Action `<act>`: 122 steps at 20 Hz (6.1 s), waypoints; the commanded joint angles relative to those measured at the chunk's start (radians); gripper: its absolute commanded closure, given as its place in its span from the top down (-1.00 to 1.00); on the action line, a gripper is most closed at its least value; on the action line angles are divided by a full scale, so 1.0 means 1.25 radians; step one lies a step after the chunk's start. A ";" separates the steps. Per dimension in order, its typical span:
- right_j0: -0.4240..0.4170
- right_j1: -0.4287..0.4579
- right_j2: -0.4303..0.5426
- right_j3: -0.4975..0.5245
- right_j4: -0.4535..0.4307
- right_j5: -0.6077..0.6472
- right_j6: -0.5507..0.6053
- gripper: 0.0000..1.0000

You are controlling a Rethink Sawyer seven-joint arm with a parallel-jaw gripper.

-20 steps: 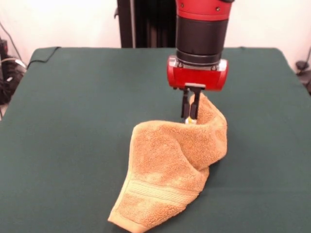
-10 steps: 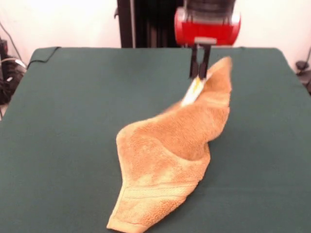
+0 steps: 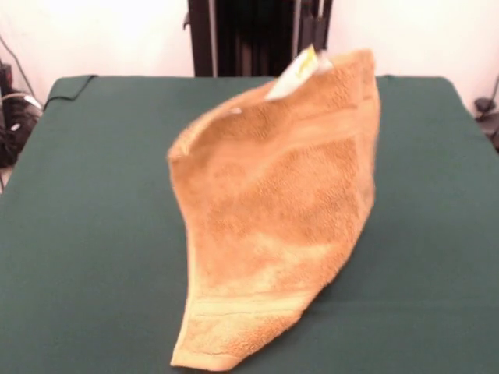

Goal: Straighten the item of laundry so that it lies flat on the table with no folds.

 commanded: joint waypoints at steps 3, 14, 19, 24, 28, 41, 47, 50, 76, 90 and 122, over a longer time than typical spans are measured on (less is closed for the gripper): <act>0.022 -0.074 -0.023 0.111 -0.011 0.149 0.172 -1.00; -0.007 -0.147 -0.081 0.075 -0.082 0.296 0.112 -1.00; -0.011 -0.179 -0.095 0.110 -0.099 0.282 0.106 -1.00; 0.028 -0.240 -0.174 0.123 -0.164 0.347 0.139 -1.00; 0.068 -0.263 -0.217 0.109 -0.191 0.399 0.186 -1.00; -0.038 -0.214 -0.154 -0.028 -0.189 0.431 0.051 -1.00; -0.123 -0.156 -0.072 -0.017 -0.173 0.331 -0.013 -1.00; -0.151 -0.132 -0.036 -0.025 -0.170 0.299 -0.023 -1.00; -0.184 -0.001 0.177 0.078 -0.117 -0.019 0.081 -1.00; -0.150 0.009 0.196 0.067 -0.110 -0.113 0.148 -1.00; -0.154 0.074 0.239 0.015 -0.077 -0.184 0.120 1.00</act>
